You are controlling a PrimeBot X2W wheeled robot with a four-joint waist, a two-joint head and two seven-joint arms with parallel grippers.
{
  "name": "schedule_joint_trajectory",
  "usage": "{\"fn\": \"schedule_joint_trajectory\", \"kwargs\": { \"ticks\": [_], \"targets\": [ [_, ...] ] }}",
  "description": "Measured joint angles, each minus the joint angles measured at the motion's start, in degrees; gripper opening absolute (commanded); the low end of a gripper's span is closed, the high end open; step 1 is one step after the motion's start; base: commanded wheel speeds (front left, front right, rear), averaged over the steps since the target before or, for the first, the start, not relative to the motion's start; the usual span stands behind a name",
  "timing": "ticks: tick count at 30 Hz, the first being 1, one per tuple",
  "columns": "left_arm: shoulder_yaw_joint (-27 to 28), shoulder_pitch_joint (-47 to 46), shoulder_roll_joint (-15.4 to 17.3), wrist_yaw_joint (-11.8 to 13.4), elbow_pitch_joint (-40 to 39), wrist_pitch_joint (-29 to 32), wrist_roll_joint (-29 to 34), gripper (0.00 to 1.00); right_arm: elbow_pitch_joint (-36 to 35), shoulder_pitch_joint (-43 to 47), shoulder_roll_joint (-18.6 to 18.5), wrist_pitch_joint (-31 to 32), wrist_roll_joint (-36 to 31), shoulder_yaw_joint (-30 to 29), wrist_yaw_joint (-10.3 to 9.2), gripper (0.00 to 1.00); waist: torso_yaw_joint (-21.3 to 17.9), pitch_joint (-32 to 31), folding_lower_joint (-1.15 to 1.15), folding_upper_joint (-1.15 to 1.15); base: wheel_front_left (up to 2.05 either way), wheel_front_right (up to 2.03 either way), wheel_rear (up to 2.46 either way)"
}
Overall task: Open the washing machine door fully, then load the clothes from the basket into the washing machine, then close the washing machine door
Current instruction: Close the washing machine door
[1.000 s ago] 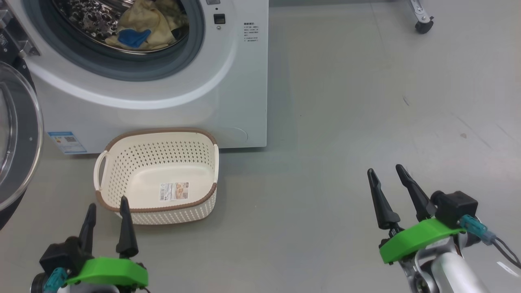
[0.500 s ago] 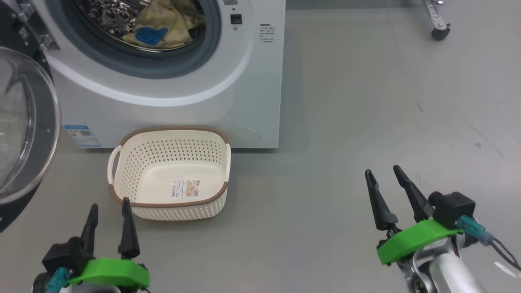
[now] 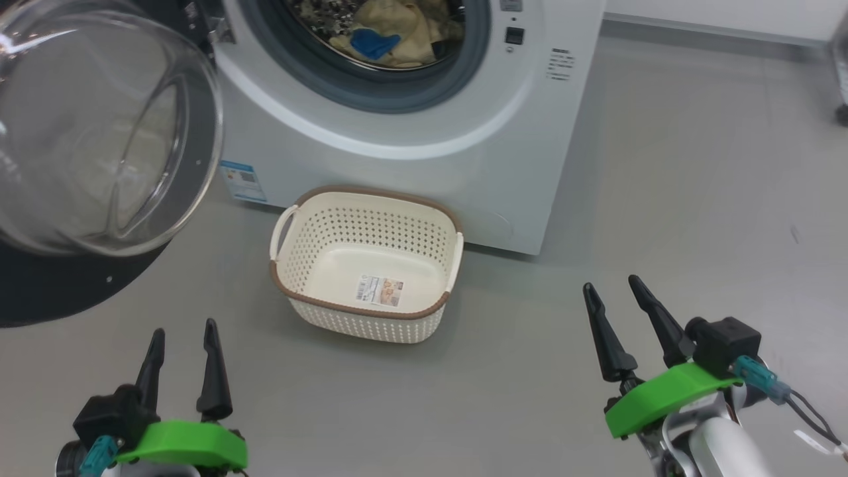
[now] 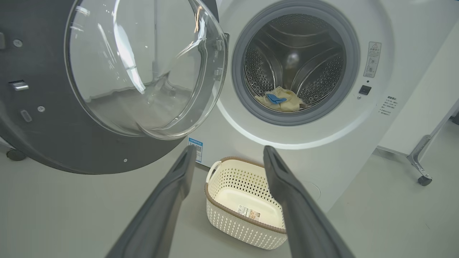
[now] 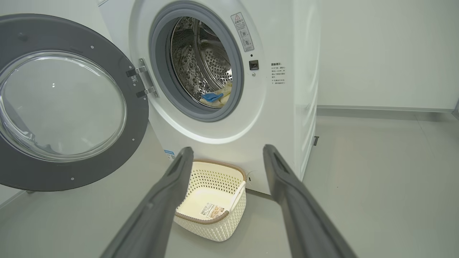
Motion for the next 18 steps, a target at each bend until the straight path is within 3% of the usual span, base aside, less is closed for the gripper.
{"fn": "schedule_joint_trajectory", "kwargs": {
  "ticks": [18],
  "targets": [
    [-0.5,2.1,1.2,1.6,-2.0,0.5,0.0,1.0,0.2,0.3,0.5,0.0,0.6,1.7,0.0,1.0,14.6,-1.8,0.0,0.0,0.0,0.0,0.0]
  ]
}}
